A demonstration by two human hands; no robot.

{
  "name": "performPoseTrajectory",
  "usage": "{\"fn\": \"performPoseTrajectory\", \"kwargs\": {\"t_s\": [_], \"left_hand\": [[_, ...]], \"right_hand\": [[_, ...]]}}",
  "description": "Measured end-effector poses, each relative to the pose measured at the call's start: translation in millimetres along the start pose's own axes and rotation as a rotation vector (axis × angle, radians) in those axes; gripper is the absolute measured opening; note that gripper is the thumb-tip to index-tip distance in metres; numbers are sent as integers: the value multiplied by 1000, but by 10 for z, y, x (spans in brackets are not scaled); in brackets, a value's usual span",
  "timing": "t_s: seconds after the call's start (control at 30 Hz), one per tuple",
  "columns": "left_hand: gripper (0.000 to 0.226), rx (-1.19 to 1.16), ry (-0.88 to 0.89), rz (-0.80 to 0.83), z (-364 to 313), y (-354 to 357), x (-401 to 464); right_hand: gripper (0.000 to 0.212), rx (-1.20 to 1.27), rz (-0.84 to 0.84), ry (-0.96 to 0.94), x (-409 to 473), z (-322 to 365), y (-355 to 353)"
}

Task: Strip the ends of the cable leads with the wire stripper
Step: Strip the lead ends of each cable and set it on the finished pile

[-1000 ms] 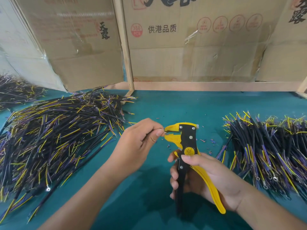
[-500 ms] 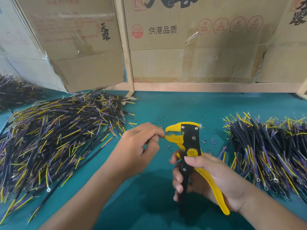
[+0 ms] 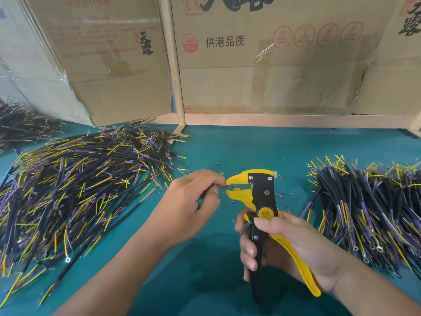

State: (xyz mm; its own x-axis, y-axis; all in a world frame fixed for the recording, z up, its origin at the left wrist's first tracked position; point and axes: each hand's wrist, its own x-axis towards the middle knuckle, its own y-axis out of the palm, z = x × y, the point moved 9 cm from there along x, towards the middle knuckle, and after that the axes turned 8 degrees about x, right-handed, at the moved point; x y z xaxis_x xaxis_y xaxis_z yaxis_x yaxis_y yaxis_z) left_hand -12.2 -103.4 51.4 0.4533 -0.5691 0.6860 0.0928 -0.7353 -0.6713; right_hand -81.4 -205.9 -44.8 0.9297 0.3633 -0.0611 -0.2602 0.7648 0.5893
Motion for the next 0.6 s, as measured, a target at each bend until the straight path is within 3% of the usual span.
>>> {"fn": "performPoseTrajectory", "kwargs": {"t_s": [0.37, 0.6], "left_hand": [[27, -54, -70, 38, 60, 73, -30], [23, 8, 11, 65, 64, 90, -13]], "right_hand": [[34, 1, -105, 8, -9, -44, -34], [41, 17, -183, -51, -18, 46, -73]]}}
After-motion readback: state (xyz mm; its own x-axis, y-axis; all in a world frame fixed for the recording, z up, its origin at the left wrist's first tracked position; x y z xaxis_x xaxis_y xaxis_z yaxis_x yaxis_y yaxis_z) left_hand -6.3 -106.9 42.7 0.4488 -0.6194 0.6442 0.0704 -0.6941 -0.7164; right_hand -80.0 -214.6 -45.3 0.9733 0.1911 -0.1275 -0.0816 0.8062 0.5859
